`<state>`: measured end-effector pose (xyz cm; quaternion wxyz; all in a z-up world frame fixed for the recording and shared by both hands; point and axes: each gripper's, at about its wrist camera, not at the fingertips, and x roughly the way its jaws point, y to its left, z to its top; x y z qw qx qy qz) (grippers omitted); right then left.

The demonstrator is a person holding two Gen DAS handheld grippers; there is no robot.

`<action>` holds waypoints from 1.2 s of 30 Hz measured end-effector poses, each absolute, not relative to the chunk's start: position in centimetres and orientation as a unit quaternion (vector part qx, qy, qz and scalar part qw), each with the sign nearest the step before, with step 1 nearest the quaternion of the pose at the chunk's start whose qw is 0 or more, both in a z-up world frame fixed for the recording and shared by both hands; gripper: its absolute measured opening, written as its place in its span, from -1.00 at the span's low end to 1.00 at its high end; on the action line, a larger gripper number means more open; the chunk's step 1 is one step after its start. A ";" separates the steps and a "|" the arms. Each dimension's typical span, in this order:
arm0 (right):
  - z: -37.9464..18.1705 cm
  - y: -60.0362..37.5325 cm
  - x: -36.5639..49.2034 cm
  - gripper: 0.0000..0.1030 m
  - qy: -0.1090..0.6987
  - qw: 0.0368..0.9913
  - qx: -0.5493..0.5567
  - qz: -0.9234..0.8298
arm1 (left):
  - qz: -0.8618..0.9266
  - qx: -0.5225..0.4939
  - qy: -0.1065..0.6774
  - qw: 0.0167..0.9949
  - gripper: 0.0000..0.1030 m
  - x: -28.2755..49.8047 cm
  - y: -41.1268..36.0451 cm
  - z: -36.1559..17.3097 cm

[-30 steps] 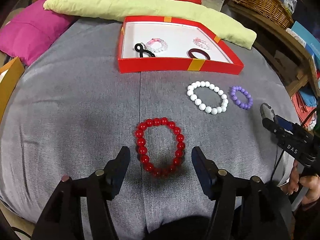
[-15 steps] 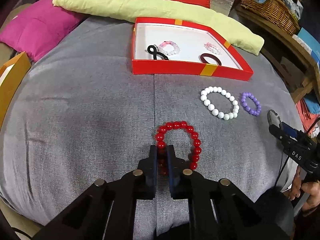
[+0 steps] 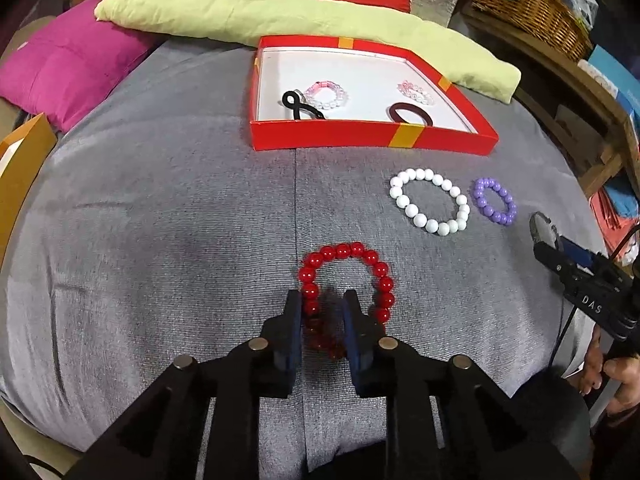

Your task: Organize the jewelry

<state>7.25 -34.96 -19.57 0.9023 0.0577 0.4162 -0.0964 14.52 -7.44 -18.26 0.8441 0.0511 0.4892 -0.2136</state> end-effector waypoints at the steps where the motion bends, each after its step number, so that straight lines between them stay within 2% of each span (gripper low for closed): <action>1: -19.6 -34.9 7.3 0.22 0.416 0.902 0.058 -0.096 | -0.213 0.054 0.488 0.845 -0.59 14.5 -7.5 -18.3; 3: -19.6 -35.0 7.2 0.22 0.416 0.903 0.058 -0.096 | -0.212 0.056 0.488 0.845 -0.59 14.5 -7.5 -18.3; 6: -19.5 -34.9 7.2 0.21 0.415 0.903 0.057 -0.096 | -0.199 0.068 0.485 0.849 -0.81 14.5 -7.4 -18.3; 19: -19.0 -34.5 7.0 0.21 0.408 0.906 0.053 -0.093 | -0.207 0.046 0.458 0.863 -0.81 14.3 -6.8 -15.8; 36: -16.8 -33.6 6.7 0.21 0.384 0.918 0.066 -0.079 | -0.182 0.088 0.407 0.891 -0.81 13.6 -7.4 -11.9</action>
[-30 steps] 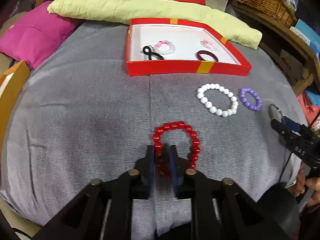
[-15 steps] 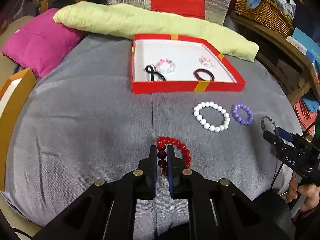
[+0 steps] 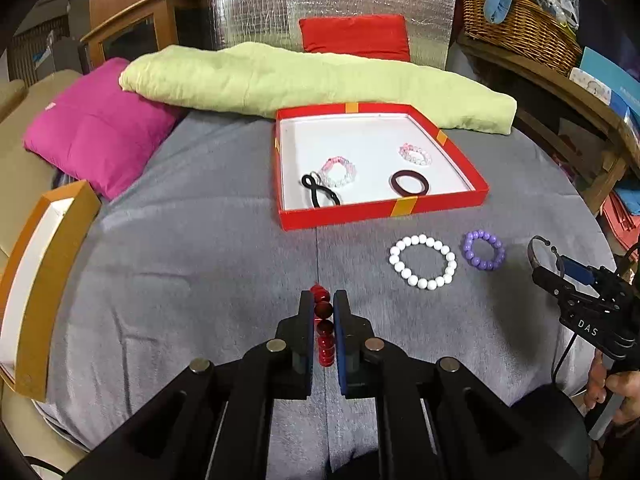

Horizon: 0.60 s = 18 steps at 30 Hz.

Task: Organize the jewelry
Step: 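Carry the red bead bracelet with the left tool while the right carries the silver bangle toward the box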

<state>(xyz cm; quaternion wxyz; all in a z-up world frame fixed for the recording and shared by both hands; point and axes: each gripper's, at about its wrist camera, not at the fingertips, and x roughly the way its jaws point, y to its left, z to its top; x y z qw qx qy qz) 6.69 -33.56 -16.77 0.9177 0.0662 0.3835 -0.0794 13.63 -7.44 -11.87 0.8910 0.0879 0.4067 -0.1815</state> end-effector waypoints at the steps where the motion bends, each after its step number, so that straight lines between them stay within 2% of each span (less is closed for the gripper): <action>1: -16.6 -33.5 6.7 0.20 0.382 0.918 0.067 -0.078 | -0.181 0.089 0.405 0.892 -0.81 13.6 -7.5 -11.7; 18: -15.4 -32.7 7.6 0.21 0.374 0.923 0.073 -0.061 | -0.181 0.094 0.397 0.895 -0.81 14.9 -8.1 -10.3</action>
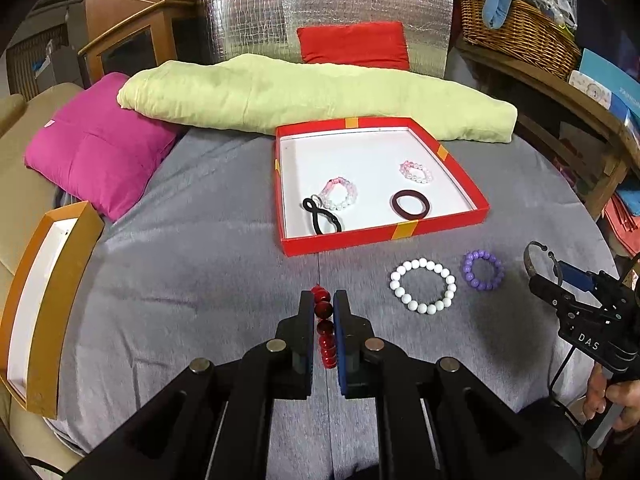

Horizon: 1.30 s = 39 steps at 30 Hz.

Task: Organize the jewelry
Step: 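Carry the red bead bracelet with the left tool while the right carries the silver bangle toward the box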

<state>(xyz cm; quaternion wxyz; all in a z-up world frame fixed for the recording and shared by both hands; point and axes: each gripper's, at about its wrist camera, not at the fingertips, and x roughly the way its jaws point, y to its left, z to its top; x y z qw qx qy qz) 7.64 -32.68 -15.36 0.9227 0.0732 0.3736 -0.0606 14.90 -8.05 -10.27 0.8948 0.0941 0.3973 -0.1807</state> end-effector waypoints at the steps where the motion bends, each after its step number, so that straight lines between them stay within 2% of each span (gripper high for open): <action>1: -15.2 -32.7 7.8 0.21 0.373 0.923 0.075 -0.059 | -0.181 0.095 0.397 0.895 -0.81 15.0 -8.1 -10.2; 39: -12.5 -31.0 11.9 0.21 0.355 0.932 0.073 -0.016 | -0.186 0.107 0.389 0.896 -0.81 19.9 -9.1 -8.6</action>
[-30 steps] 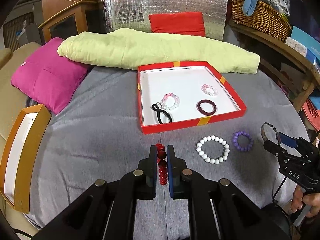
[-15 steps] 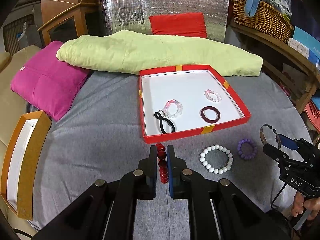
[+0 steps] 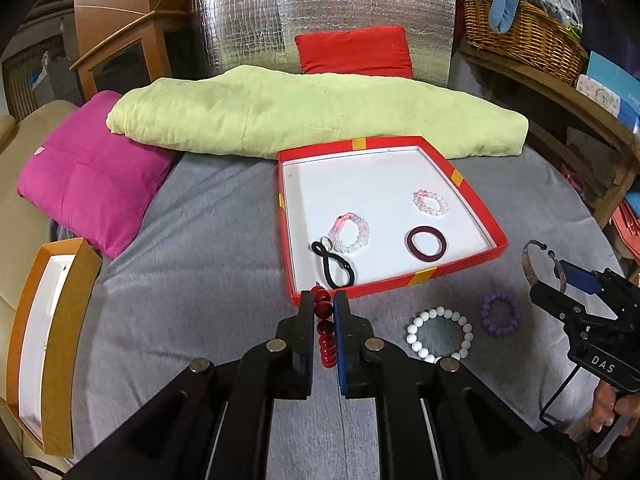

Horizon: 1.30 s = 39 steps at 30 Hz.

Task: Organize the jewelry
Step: 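Carry the red bead bracelet with the left tool while the right carries the silver bangle toward the box, then open the left tool over the red box while the right drops the silver bangle inside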

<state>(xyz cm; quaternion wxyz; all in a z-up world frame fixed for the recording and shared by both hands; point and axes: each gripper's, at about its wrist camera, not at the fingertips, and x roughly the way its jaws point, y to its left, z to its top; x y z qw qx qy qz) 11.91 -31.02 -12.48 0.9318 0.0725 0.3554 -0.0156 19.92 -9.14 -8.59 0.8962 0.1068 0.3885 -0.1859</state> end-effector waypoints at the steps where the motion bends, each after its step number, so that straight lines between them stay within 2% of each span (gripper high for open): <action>1: -12.3 -31.1 12.1 0.21 0.355 0.932 0.074 -0.015 | -0.187 0.107 0.388 0.896 -0.81 20.2 -9.1 -8.5; 11: -11.3 -31.2 16.2 0.21 0.364 0.928 0.080 0.011 | -0.205 0.117 0.379 0.895 -0.81 23.6 -9.5 -7.4; 21: -11.3 -31.4 24.7 0.21 0.397 0.912 0.096 0.034 | -0.233 0.132 0.386 0.883 -0.81 29.9 -12.5 -7.2; 30: -13.2 -33.9 34.7 0.21 0.433 0.889 0.147 0.022 | -0.251 0.108 0.420 0.865 -0.81 36.4 -16.8 -9.6; 39: -16.6 -36.3 40.3 0.23 0.462 0.862 0.210 -0.004 | -0.240 0.100 0.451 0.854 -0.81 40.3 -19.0 -13.1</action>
